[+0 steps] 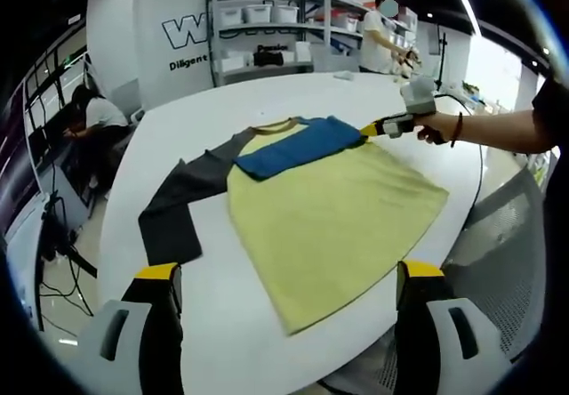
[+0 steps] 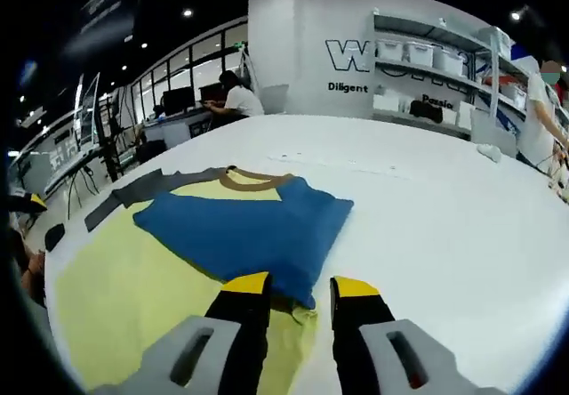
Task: Fold the garment on the visible template until the final outline fits inside the template.
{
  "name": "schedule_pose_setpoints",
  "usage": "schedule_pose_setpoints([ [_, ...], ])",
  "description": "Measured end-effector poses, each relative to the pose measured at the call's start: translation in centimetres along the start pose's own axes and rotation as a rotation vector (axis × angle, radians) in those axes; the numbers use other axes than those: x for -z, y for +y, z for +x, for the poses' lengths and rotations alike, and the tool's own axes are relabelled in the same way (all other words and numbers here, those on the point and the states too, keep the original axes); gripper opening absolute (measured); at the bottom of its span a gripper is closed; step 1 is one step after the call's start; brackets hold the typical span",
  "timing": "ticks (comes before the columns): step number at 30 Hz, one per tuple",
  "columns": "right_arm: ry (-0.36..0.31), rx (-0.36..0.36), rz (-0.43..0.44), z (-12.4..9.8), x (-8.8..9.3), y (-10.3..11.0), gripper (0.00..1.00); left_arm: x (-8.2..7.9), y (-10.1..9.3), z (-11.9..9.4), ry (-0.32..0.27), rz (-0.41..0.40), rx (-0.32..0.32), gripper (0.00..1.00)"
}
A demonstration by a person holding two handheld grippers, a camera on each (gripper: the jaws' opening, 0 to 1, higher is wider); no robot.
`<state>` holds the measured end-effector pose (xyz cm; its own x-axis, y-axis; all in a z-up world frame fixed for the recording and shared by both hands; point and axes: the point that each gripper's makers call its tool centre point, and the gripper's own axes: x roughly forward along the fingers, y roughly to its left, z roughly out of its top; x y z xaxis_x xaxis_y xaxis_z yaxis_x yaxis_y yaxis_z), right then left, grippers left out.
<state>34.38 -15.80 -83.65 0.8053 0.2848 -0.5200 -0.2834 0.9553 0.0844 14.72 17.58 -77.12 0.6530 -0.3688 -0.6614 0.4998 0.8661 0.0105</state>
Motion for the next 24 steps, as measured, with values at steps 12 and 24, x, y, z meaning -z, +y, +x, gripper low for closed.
schedule_pose_setpoints([
  [12, 0.076, 0.069, 0.052, 0.9, 2.0, -0.7, 0.12, 0.1, 0.4, -0.1, 0.005, -0.004, -0.01, 0.97],
  [24, 0.092, 0.117, -0.019, 1.0, 2.5, -0.5, 0.06, 0.3, 0.7, -0.1, 0.009, -0.011, -0.02, 0.97],
])
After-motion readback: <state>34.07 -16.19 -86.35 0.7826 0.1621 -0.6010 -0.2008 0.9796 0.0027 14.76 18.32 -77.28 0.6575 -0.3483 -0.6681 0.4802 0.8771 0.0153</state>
